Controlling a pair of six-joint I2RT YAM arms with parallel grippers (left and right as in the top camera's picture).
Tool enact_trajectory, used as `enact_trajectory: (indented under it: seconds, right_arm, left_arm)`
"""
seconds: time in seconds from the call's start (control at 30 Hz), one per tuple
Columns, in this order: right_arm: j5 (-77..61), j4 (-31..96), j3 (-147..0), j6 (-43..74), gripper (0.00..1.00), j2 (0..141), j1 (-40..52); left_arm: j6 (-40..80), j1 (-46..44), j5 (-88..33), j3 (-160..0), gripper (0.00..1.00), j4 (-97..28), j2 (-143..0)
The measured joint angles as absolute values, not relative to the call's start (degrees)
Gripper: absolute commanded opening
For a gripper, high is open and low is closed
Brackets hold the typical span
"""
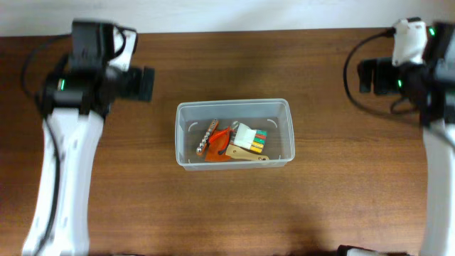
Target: Pack container
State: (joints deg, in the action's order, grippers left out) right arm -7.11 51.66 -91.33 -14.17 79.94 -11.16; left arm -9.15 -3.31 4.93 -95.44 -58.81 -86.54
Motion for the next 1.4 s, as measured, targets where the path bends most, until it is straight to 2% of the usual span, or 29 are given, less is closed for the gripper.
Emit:
enact_trajectory:
  seconds: [0.17, 0.47, 0.7, 0.97, 1.4]
  right_arm:
    - [-7.1, 46.7, -75.2, -14.1, 0.99, 63.4, -11.2]
    - [-7.1, 46.0, -51.7, -14.2, 0.99, 39.6, -11.2]
    - [-7.2, 46.1, -41.9, -14.2, 0.99, 29.1, -11.2]
    - [-7.1, 48.7, -39.9, -14.2, 0.99, 28.3, -11.2]
    - [-7.1, 48.9, -39.9, -14.2, 0.99, 28.3, -11.2]
  left_arm:
    - [-9.0, -2.8, 5.0, -77.3, 0.99, -50.3, -70.7]
    - [-6.2, -2.8, 8.4, -48.0, 0.99, -36.4, -42.9]
    - [-6.0, -2.8, 11.2, -38.7, 0.99, -33.1, -27.9]
    - [-5.9, -2.8, 12.3, -38.5, 0.99, -34.1, -25.6]
    - [-5.9, -2.8, 12.5, -38.4, 0.99, -46.1, -25.6]
